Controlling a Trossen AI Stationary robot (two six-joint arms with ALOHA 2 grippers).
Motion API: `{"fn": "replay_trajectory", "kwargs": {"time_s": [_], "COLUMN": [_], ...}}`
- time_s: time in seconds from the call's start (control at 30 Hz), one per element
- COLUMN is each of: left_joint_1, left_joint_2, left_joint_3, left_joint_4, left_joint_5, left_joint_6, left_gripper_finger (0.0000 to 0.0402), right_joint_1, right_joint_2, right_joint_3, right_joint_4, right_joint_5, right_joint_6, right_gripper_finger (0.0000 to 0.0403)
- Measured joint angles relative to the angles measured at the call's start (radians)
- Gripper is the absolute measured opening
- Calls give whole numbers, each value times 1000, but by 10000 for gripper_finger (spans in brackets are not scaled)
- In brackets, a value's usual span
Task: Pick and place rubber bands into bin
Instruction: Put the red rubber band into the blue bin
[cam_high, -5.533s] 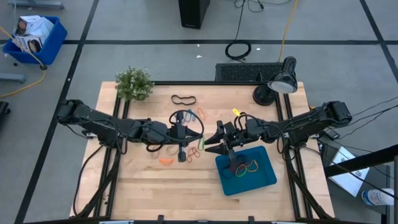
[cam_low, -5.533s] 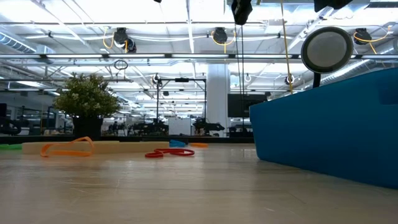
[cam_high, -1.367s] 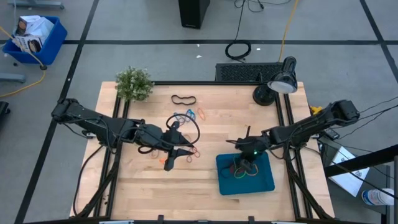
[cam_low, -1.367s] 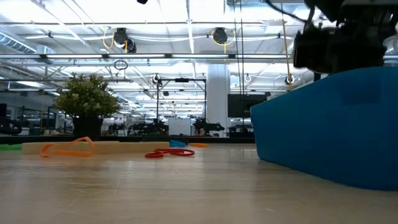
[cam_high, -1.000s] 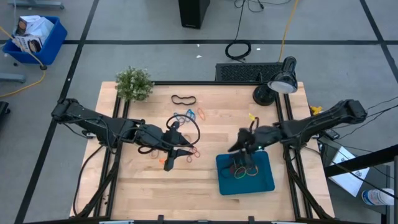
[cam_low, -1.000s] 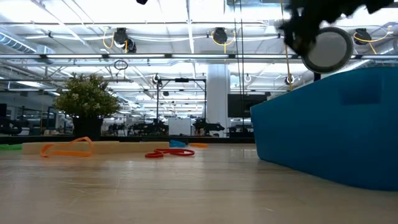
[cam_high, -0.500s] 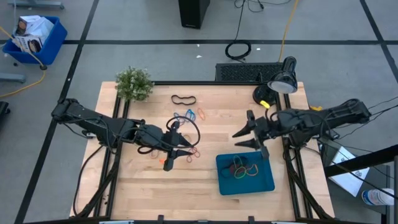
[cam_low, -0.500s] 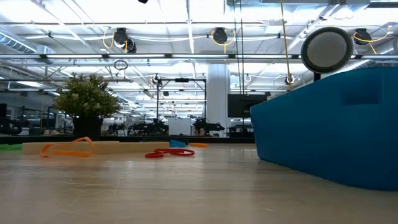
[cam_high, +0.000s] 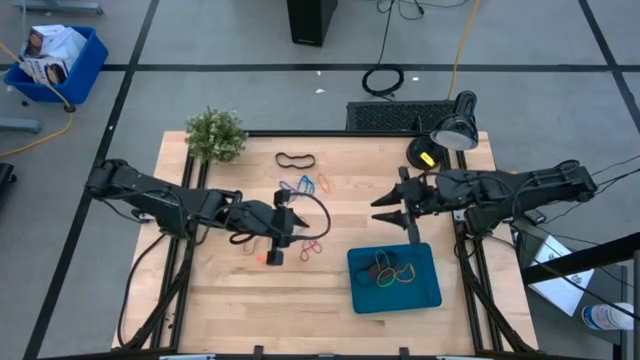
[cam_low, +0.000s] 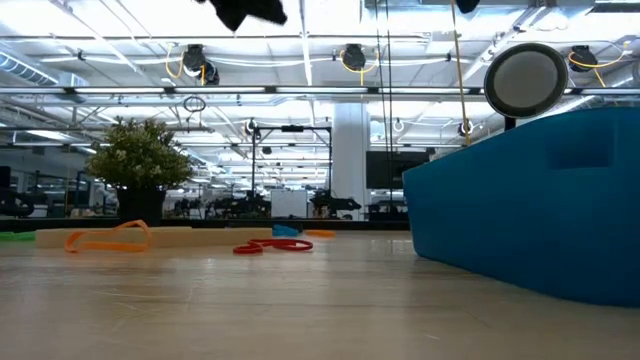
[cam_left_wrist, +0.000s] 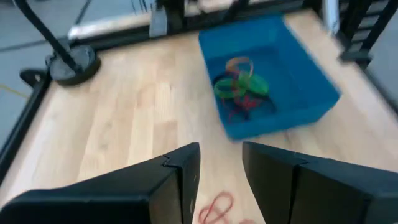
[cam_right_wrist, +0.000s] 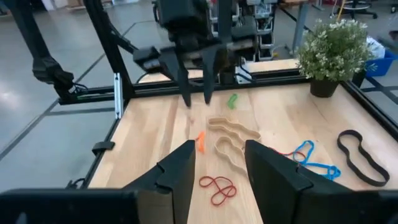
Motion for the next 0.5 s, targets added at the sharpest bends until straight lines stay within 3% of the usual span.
{"fn": "replay_trajectory", "kwargs": {"time_s": [0.3, 0.5], "left_joint_1": [51, 69], "left_joint_2": [147, 281], "left_joint_3": [-1, -2], "left_joint_4": [-1, 0], "left_joint_5": [2, 67], "left_joint_6": [83, 171], "left_gripper_finger": [129, 129], "right_joint_1": [0, 0], "right_joint_2": [45, 43], "right_joint_3": [0, 0], "right_joint_4": [-6, -2], "right_joint_5": [-1, -3], "right_joint_6": [0, 1], "right_gripper_finger": [137, 135]}}
